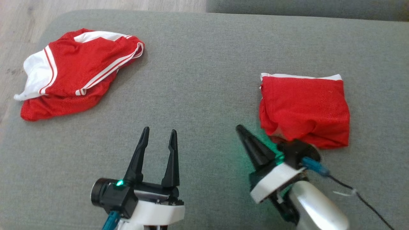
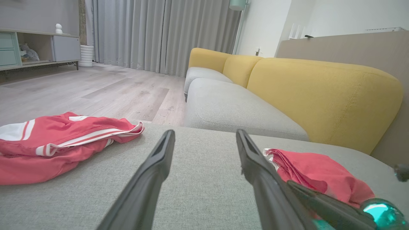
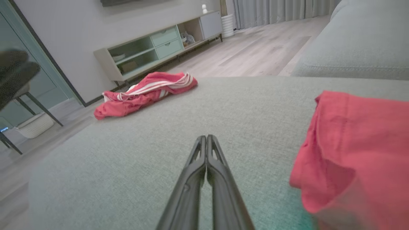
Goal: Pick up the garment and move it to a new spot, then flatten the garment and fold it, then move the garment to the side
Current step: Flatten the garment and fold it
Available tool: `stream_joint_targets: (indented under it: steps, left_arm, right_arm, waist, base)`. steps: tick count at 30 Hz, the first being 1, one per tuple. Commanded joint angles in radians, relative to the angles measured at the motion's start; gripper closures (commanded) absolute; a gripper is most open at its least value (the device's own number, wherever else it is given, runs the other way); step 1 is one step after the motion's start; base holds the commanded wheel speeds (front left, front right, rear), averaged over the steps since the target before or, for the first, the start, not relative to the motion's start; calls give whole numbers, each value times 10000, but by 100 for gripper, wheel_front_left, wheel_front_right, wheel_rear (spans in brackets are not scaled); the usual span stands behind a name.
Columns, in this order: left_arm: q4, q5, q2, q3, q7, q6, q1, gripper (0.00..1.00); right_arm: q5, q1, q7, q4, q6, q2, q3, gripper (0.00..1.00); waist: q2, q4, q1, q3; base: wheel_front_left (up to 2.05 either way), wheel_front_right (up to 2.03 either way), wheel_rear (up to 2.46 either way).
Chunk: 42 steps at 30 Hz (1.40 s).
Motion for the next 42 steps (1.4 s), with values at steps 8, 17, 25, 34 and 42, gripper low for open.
stream_joint_targets:
  steps: [8, 17, 25, 34, 42]
  left_arm:
    - [-343, 9, -45, 266, -49, -11, -325, 0]
    - [-220, -103, -45, 135, -49, -43, -391, 0]
    - [-169, -130, -45, 266, -49, 9, -206, 0]
    - [51, 210, -45, 1103, -49, -55, 769, 0]
    - [222, 393, -45, 1840, -49, -133, 1648, 0]
  right_arm:
    - [-1316, 15, -136, -904, -7, -597, -2203, 100]
    - [-953, -209, -137, 1412, -7, -130, -1142, 100]
    - [119, -29, -137, 756, -7, -131, 178, 100]
    - [-359, 1680, -137, -1928, -7, -603, -1423, 0]
    - [-1050, 3424, -137, -3088, -7, -502, -3560, 0]
  waist:
    - [0, -31, 0, -72]
    - [0, 237, 0, -139]
    - [0, 42, 0, -453]
    - [0, -717, 0, -1639]
    - [0, -1246, 0, -2254]
  base:
    - [0, 0, 0]
    - [0, 0, 0]
    - [0, 0, 0]
    - [0, 0, 0]
    - [0, 0, 0]
